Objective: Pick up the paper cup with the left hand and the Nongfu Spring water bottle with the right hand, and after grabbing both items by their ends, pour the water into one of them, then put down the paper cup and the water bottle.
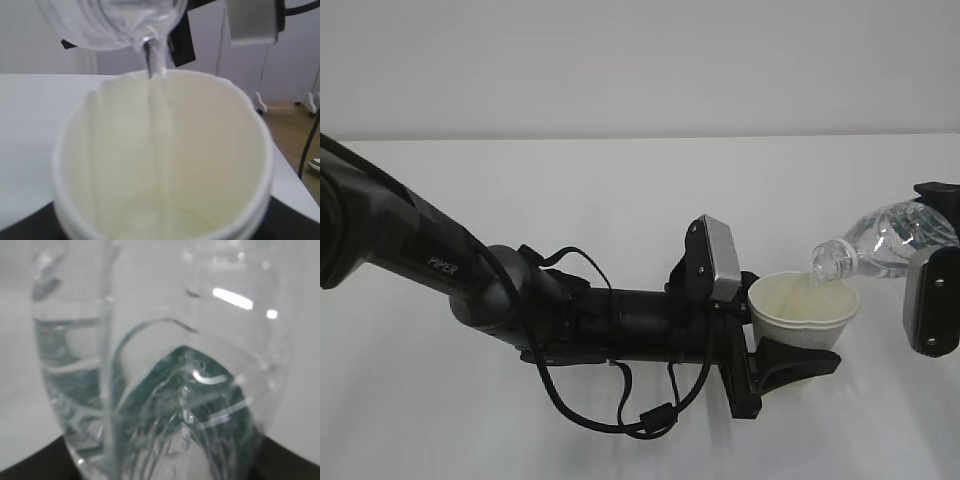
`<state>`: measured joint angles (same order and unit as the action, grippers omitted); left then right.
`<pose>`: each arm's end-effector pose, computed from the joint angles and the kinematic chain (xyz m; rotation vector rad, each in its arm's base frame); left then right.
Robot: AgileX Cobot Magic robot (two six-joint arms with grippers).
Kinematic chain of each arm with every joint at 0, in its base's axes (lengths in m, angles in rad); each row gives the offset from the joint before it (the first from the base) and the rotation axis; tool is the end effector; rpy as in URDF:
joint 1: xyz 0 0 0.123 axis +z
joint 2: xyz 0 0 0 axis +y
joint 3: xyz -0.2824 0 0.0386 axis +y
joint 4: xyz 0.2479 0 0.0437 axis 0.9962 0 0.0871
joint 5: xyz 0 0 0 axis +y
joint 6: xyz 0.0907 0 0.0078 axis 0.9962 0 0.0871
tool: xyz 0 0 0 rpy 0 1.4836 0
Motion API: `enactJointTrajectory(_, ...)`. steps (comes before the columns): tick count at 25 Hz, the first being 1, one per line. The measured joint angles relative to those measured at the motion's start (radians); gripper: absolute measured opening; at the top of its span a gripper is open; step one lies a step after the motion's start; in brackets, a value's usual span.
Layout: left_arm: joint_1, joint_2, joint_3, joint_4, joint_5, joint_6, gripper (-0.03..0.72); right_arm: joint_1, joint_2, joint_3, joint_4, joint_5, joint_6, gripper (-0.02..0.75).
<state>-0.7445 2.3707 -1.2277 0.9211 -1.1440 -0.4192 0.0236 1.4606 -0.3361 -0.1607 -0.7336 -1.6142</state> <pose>0.2747 -0.3428 0.0764 1.2585 1.2913 -1.1680 0.2396 0.0154 0.1754 -1.6083 1.2298 -1.0427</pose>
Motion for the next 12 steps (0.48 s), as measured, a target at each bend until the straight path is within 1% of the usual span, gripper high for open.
enactJointTrajectory(12,0.000,0.000,0.000,0.000,0.000,0.000,0.440,0.000,0.000,0.000,0.000,0.000,-0.011,0.407)
